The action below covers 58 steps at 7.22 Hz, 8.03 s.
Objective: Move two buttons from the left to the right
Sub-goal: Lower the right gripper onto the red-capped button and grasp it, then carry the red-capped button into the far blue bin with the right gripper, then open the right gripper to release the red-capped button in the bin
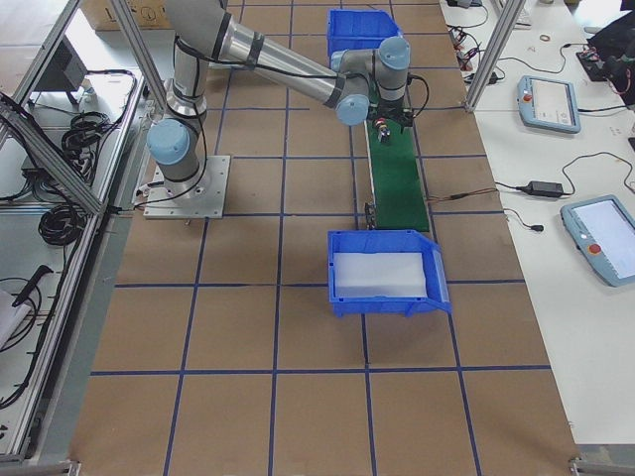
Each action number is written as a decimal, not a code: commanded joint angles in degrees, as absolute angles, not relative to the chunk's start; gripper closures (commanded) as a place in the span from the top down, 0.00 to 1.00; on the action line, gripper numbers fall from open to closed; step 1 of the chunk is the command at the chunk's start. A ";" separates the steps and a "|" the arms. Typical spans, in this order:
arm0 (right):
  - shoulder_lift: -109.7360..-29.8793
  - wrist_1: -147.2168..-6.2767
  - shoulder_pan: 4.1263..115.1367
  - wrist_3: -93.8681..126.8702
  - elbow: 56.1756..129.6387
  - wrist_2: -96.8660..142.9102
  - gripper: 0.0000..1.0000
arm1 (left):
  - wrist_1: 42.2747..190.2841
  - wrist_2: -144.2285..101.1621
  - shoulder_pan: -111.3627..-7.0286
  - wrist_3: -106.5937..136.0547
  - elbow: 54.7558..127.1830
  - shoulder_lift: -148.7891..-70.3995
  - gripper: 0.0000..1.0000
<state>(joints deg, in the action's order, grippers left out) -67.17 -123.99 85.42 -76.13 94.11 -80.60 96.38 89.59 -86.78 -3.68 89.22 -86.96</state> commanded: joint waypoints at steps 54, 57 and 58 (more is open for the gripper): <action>-79.08 -106.39 52.00 -36.25 89.47 -91.49 1.00 | 96.50 90.70 -86.84 -3.16 88.42 -86.84 1.00; -79.80 -104.94 64.39 -24.03 89.65 -91.50 1.00 | 96.50 90.70 -86.84 -3.16 88.42 -86.84 1.00; -79.54 -104.77 68.25 -19.38 90.34 -91.49 1.00 | 96.50 90.62 -86.84 -3.25 88.42 -86.84 1.00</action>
